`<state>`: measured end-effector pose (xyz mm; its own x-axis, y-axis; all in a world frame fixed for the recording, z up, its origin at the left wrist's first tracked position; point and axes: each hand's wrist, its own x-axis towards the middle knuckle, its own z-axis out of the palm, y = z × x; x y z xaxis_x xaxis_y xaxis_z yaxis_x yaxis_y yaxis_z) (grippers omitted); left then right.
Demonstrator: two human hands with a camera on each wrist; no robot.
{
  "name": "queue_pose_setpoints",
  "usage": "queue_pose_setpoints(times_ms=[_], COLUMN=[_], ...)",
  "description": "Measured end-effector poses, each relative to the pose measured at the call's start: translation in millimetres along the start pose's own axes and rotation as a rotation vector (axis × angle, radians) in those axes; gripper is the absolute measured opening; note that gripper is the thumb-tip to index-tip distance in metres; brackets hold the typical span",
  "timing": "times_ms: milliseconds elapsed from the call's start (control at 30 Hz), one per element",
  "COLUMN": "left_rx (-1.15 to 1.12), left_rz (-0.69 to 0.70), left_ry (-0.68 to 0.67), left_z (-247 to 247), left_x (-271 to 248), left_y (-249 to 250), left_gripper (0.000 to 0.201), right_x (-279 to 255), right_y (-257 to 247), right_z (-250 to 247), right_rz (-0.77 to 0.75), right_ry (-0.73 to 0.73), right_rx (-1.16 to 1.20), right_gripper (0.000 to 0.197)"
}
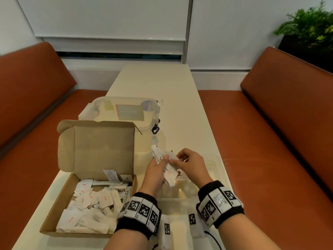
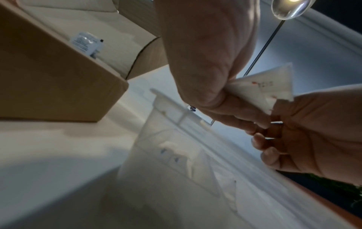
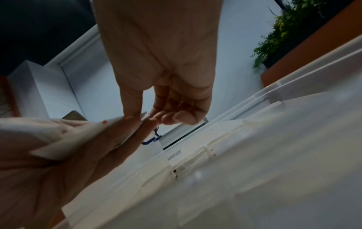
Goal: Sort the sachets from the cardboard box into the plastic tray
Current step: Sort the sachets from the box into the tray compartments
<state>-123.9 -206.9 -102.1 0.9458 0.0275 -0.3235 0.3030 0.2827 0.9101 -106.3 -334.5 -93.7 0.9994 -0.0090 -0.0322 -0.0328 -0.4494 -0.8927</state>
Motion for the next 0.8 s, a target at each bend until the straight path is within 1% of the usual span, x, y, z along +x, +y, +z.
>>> queue_pose_setpoints(times_ms=[67, 133, 200, 300, 367, 467, 533, 633, 700, 800], left_rx=[-0.007, -0.011, -0.014, -0.004, -0.001, -0.017, -0.029, 0.021, 0.089, 0.218], left_rz=[0.0, 0.003, 0.007, -0.003, 0.001, 0.038, 0.067, 0.097, 0.115, 0.15], left_ry=[-0.009, -0.002, 0.009, 0.034, 0.062, 0.118, 0.131, 0.126, 0.123, 0.126], left_z=[2, 3, 2, 0, -2, -5, -6, -9, -9, -9], left_x=[0, 0, 0, 0, 1, 3, 4, 4, 3, 3], left_y=[-1, -2, -2, -3, -3, -1, 1, 3, 6, 9], left_gripper=[0.018, 0.021, 0.021, 0.014, 0.012, 0.021, 0.028, 0.032, 0.026, 0.022], right_x=[0, 0, 1, 1, 1, 0, 0, -1, -4, -9], right_y=[0, 0, 1, 0, -1, 0, 1, 3, 6, 9], right_z=[-3, -7, -10, -12, -13, -14, -17, -16, -12, -5], right_rz=[0.017, 0.028, 0.031, 0.025, 0.027, 0.027, 0.015, 0.018, 0.036, 0.038], right_ry=[0.004, 0.003, -0.007, -0.042, -0.055, -0.04, -0.02, 0.027, 0.044, 0.017], right_rx=[0.101, 0.153, 0.155, 0.15, 0.144, 0.157, 0.182, 0.234, 0.256, 0.249], right_gripper=[0.018, 0.014, 0.009, 0.003, 0.005, 0.012, 0.01, 0.005, 0.007, 0.008])
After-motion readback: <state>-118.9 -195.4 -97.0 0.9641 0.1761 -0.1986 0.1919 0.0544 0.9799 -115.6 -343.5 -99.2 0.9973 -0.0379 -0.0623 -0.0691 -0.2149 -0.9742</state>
